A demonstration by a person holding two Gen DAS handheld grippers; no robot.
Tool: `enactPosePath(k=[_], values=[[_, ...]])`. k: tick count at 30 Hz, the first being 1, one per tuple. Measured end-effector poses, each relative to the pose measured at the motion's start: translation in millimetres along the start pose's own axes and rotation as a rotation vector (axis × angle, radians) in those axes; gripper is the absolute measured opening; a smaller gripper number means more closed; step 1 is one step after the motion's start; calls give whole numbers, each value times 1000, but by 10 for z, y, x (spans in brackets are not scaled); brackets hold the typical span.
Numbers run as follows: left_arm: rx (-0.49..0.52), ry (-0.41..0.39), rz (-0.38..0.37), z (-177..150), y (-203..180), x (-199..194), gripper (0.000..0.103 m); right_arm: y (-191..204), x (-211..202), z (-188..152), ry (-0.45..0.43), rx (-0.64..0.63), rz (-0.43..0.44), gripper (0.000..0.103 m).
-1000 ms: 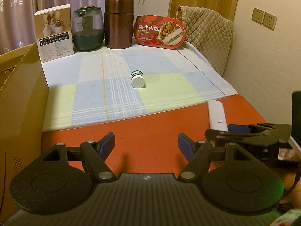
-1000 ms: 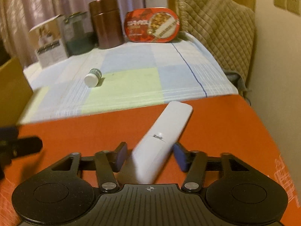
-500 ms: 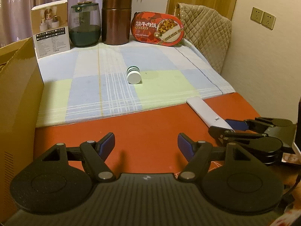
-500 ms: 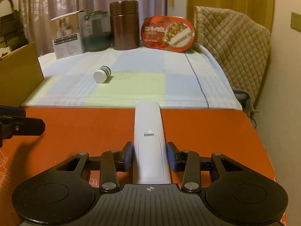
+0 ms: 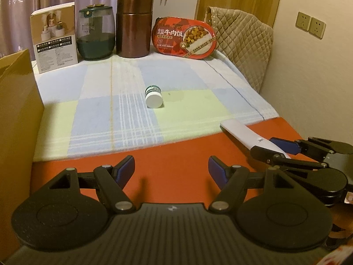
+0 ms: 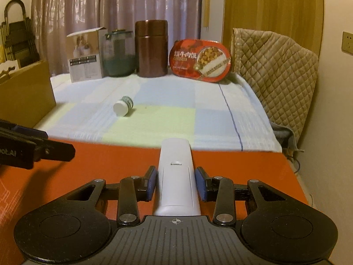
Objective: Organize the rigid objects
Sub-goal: 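Grasp the long white remote with the right tool while the left tool grasps the pill bottle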
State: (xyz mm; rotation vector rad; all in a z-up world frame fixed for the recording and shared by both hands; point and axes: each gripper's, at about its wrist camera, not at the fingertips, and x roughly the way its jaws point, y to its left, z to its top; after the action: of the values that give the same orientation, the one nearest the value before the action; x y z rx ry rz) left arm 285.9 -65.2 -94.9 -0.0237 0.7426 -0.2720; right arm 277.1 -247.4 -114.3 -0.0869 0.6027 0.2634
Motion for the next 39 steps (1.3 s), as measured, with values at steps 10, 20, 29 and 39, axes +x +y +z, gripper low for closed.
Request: enactPosePath(k=[10,20,29,39], values=[[3,1,-3,56,-45,204,69,-48,378,11,34,-42,25,35],[-13,-5,9,99,8,330,69,-82,636,211,31,-40,49,35],[-26,1,17,107,91,394,69,-78,709,365,-33,-37,55,40],[-45,-10,30,200,183,562,69,-92,739,237,45,-42,43,51]])
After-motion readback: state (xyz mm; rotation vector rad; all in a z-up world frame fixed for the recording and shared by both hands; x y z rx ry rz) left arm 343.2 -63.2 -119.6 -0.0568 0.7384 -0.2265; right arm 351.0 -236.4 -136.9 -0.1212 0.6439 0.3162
